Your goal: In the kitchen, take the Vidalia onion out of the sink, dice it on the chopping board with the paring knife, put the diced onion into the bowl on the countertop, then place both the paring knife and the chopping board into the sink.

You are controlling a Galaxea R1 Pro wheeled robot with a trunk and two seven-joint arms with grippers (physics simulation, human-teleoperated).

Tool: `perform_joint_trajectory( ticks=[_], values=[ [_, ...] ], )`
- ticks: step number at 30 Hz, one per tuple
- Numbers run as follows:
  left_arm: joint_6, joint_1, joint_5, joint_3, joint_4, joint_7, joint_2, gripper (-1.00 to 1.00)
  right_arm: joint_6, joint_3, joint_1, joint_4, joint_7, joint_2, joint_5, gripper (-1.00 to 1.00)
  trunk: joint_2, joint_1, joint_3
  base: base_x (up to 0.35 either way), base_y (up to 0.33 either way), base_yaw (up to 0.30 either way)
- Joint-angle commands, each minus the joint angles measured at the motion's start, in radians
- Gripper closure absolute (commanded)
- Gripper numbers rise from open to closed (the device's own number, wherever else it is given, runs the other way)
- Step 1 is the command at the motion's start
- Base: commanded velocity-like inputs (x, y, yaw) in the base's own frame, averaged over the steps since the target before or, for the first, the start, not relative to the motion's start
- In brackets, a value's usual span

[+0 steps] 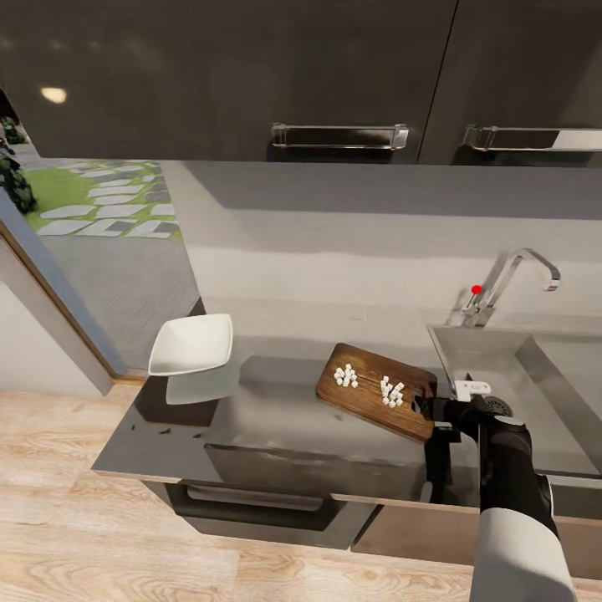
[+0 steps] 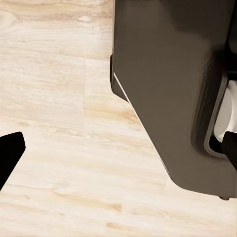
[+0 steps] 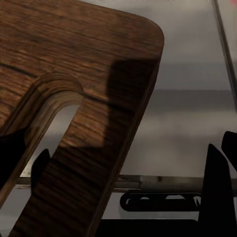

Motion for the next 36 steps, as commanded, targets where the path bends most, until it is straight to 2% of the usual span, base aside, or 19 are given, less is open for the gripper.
perform_joint_trajectory(
  ticks=[1, 28, 29, 36],
  values=[
    [-0.002, 0.0, 0.006, -0.005, -0.002, 0.006, 0.0, -1.0, 0.001, -0.004, -0.001, -0.002, 0.01, 0.001, 0.01, -1.0, -0.002, 0.001, -0.001, 0.0, 0.0, 0.0],
    [-0.002, 0.0, 0.006, -0.005, 0.0, 0.006, 0.0, -1.0, 0.001, -0.002, -0.001, -0.001, 0.01, 0.002, 0.011, -1.0, -0.002, 0.001, 0.006, 0.0, 0.0, 0.0],
    [-0.002, 0.0, 0.006, -0.005, 0.0, 0.006, 0.0, -1.0, 0.001, -0.002, -0.001, 0.0, 0.01, 0.002, 0.011, 1.0, -0.002, 0.001, 0.006, 0.0, 0.0, 0.0],
    [-0.002, 0.0, 0.006, -0.005, 0.0, 0.006, 0.0, -1.0, 0.001, -0.003, -0.001, 0.0, 0.01, 0.001, 0.012, 1.0, -0.002, 0.001, 0.006, 0.0, 0.0, 0.0]
  ],
)
